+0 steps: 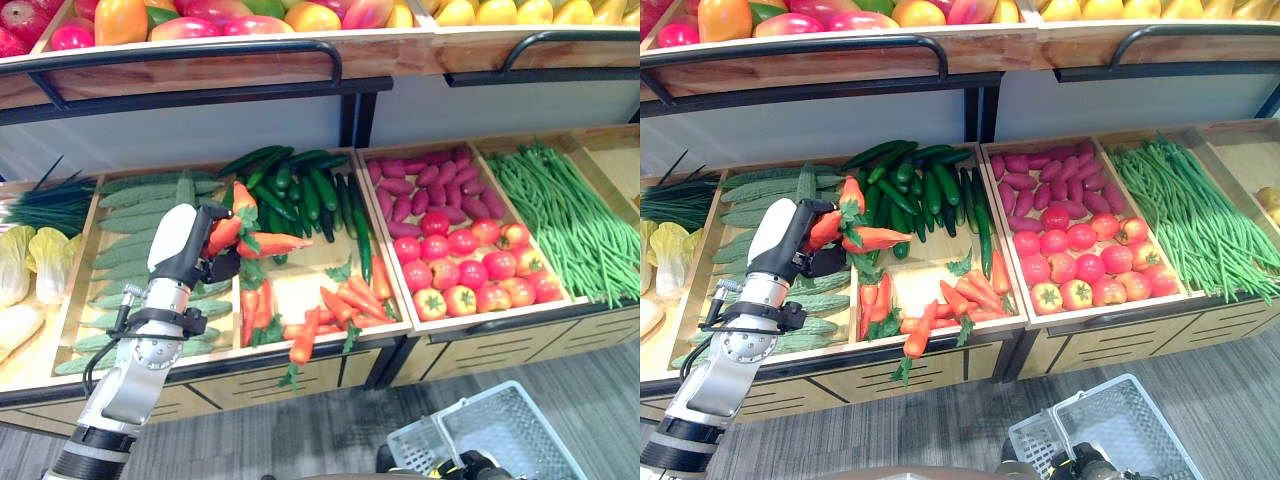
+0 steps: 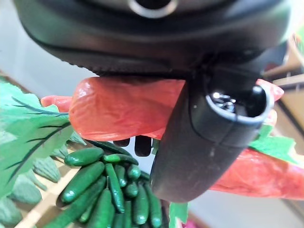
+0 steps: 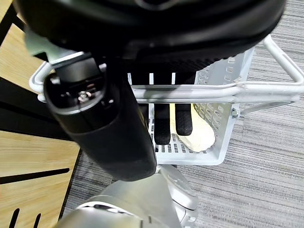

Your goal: Get the vegetables into the basket

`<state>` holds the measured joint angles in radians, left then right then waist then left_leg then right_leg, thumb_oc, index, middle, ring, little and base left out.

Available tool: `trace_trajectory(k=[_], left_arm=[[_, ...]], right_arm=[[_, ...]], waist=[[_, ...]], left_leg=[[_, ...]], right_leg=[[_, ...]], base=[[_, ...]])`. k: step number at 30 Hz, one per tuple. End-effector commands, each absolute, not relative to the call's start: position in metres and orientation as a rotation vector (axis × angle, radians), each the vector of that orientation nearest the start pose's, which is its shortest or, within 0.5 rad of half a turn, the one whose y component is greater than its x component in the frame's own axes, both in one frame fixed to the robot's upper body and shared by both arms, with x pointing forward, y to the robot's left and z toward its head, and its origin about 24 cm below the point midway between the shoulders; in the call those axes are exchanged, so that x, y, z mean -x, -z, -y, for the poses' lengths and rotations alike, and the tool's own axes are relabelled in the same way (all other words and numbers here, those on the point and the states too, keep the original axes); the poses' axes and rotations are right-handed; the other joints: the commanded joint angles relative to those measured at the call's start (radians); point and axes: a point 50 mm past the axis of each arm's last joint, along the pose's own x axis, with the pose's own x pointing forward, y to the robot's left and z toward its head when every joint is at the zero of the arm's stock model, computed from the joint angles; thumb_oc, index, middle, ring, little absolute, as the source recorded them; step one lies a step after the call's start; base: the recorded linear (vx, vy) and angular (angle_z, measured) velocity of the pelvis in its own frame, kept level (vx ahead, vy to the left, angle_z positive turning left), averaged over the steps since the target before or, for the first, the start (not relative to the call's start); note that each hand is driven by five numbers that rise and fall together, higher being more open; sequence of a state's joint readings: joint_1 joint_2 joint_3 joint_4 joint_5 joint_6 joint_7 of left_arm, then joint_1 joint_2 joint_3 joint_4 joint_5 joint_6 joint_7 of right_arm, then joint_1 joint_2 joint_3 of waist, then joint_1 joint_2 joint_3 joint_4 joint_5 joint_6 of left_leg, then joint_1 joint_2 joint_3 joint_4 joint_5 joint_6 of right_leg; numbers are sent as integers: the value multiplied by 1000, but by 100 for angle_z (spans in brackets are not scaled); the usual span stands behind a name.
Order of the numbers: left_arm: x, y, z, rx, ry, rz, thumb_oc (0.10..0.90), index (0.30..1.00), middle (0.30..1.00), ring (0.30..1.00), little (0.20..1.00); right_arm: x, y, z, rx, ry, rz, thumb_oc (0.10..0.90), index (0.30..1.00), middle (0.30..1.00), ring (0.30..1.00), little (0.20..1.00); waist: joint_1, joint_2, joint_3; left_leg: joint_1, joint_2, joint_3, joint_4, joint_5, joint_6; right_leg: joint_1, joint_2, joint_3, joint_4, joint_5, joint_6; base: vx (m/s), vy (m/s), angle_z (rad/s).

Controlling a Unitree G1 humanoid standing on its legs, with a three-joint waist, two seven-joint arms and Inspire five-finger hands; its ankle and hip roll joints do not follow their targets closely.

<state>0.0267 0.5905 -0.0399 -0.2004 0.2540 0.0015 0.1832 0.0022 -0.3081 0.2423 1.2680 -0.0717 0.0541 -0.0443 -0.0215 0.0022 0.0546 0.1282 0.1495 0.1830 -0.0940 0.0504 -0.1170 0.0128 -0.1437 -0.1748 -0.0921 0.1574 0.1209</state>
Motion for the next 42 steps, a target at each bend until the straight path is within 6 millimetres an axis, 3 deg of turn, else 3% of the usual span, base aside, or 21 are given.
trace_trajectory(k=[1, 7, 26, 33, 35, 39, 42], left_arm=[[-246, -178, -224, -768, -132, 569, 400, 300, 300, 300, 300], [-244, -179, -218, -653, -74, 575, 400, 300, 300, 300, 300], [-242, -186, -216, -635, -67, 602, 400, 300, 300, 300, 300], [-243, -193, -214, -640, -53, 629, 400, 300, 300, 300, 300], [-246, -197, -208, -636, -30, 652, 400, 300, 300, 300, 300], [-247, -200, -202, -643, -11, 671, 400, 300, 300, 300, 300], [-249, -204, -198, -639, -4, 695, 400, 300, 300, 300, 300]], right_arm=[[-89, 160, 246, 509, -48, -1292, 400, 300, 300, 300, 300], [-89, 161, 243, 508, -60, -1296, 400, 300, 300, 300, 300], [-88, 162, 239, 491, -50, -1290, 400, 300, 300, 300, 300], [-92, 159, 247, 514, -35, -1280, 400, 300, 300, 300, 300], [-98, 155, 255, 529, -12, -1264, 400, 300, 300, 300, 300], [-104, 153, 256, 514, 7, -1243, 400, 300, 300, 300, 300], [-115, 151, 253, 485, 28, -1210, 400, 300, 300, 300, 300]], waist=[[-2, -66, -33], [0, -76, -37], [-3, -89, -34], [3, -103, -8], [5, -115, 11], [4, -125, 20], [-5, -142, 39]], left_leg=[[7, 6, -23, 16, -61, -3], [11, 0, -27, 17, -63, 3], [17, -27, -31, 57, -96, 20], [-44, -41, -61, 198, -152, 31], [-103, -75, -66, 306, -210, 48], [-131, -104, -49, 354, -244, 72], [-162, -135, -17, 418, -290, 98]], right_leg=[[7, -101, -6, 16, -47, 89], [14, -108, -8, 19, -43, 94], [24, -140, -1, 38, -45, 105], [34, -155, -6, 54, -53, 100], [31, -185, -2, 49, -32, 107], [-2, -212, 21, 58, -4, 120], [-52, -247, 61, 54, 59, 137]], base=[[0, 0, 0], [0, 12, 0], [-1, 8, -1], [-18, 22, 4], [-91, 188, 7], [-77, 148, -1], [-104, 153, -15]])
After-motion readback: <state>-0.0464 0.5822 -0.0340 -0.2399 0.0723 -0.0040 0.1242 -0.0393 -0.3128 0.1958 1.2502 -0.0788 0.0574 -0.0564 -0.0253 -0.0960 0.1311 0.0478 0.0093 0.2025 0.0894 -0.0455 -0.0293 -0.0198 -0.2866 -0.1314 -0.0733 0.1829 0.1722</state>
